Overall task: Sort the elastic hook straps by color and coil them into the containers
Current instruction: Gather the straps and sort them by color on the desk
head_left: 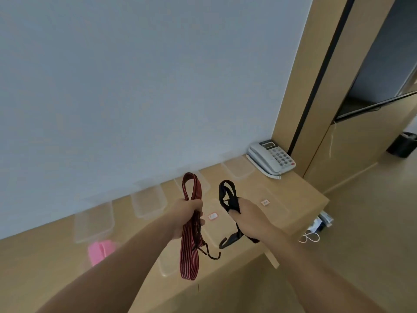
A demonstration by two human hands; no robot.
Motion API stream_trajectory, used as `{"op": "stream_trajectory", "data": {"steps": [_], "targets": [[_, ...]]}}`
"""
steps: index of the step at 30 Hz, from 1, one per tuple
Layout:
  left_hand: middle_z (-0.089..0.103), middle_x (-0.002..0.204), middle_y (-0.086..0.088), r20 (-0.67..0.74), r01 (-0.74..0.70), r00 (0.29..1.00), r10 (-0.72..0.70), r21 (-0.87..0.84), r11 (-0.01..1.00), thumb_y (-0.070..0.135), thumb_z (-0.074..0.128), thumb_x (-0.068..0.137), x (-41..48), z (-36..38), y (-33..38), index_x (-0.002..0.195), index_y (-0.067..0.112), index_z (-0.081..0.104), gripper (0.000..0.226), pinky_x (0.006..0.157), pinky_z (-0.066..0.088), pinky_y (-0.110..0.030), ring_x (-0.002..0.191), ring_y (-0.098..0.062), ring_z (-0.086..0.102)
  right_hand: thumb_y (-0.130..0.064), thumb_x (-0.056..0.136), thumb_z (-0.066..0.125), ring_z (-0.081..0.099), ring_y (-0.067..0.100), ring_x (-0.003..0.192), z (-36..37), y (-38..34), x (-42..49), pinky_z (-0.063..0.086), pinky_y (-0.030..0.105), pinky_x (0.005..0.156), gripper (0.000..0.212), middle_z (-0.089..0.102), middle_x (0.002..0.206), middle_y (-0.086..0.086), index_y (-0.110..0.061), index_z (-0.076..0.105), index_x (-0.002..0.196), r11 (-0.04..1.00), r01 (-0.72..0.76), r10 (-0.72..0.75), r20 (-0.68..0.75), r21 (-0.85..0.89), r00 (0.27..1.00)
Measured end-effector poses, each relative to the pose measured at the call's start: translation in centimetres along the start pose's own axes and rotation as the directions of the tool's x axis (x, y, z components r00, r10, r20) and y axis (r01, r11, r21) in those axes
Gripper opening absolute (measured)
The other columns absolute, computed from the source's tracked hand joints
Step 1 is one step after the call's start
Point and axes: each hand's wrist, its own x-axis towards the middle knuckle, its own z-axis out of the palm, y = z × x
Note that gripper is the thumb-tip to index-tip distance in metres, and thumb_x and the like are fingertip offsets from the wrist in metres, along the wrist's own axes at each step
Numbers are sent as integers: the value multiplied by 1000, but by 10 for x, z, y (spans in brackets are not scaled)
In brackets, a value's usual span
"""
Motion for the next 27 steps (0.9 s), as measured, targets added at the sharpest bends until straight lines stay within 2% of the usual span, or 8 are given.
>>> {"op": "stream_trajectory", "data": {"steps": [10, 15, 17, 19, 21, 23, 25, 27], "targets": [[54, 76, -12, -54, 65, 996, -69, -71, 995, 5, 59, 80, 70, -19, 3, 93, 1, 53, 15, 55, 51, -33, 53, -24, 60, -29, 95, 51, 63, 25, 90, 73, 9, 92, 50, 34, 70, 24, 60, 111, 8, -12, 53, 111, 956, -238, 248, 38, -172, 968], [52, 74, -11, -28, 99, 994, -101, -70, 993, 3, 56, 81, 93, -23, 7, 91, 4, 50, 11, 53, 50, -31, 53, -25, 58, -46, 88, 60, 61, 26, 107, 101, 26, 114, 52, 35, 82, 57, 58, 125, 7, -15, 46, 134, 944, -314, 322, 68, -105, 944], [52, 72, -12, -4, 109, 994, -110, -56, 992, 2, 55, 82, 100, -21, 11, 88, 4, 49, 10, 52, 50, -31, 52, -25, 59, -49, 83, 63, 62, 23, 101, 106, 29, 118, 53, 35, 80, 53, 61, 117, 5, -17, 53, 125, 940, -330, 338, 97, -91, 936], [52, 68, -11, 32, 118, 993, -116, -56, 992, 1, 55, 81, 105, -15, 17, 85, 5, 48, 9, 53, 51, -32, 52, -26, 58, -56, 78, 65, 61, 14, 75, 103, 30, 121, 52, 31, 66, 39, 65, 88, -3, -20, 59, 93, 945, -322, 327, 129, -59, 936], [52, 67, -11, 75, 109, 992, -104, -64, 992, 1, 55, 81, 108, -8, 29, 82, 5, 48, 8, 54, 51, -33, 53, -27, 58, -65, 80, 58, 51, 15, 52, 88, 30, 124, 40, 29, 51, 52, 56, 62, -4, -14, 51, 68, 960, -279, 278, 127, -11, 952], [53, 67, -10, 92, 77, 993, -69, -84, 993, 2, 54, 83, 111, 0, 45, 83, 5, 48, 7, 52, 52, -31, 53, -26, 58, -66, 86, 46, 47, 18, 46, 63, 26, 127, 35, 32, 50, 63, 51, 55, -4, -8, 48, 62, 971, -225, 222, 45, 80, 974], [54, 68, -9, 88, 41, 996, -31, -108, 993, 4, 54, 87, 116, 8, 60, 84, 5, 49, 5, 52, 52, -32, 54, -25, 60, -62, 91, 44, 57, 13, 56, 36, 22, 129, 43, 33, 59, 62, 61, 63, -8, -7, 59, 68, 943, -200, 216, -31, 267, 976], [54, 73, -9, 93, 32, 996, -16, -172, 985, 4, 52, 89, 120, 19, 71, 86, 4, 49, 4, 54, 51, -33, 57, -24, 61, -59, 94, 47, 68, 19, 79, 16, 15, 125, 51, 39, 79, 52, 72, 83, 0, -13, 70, 85, 883, -147, 157, 16, 445, 988]]}}
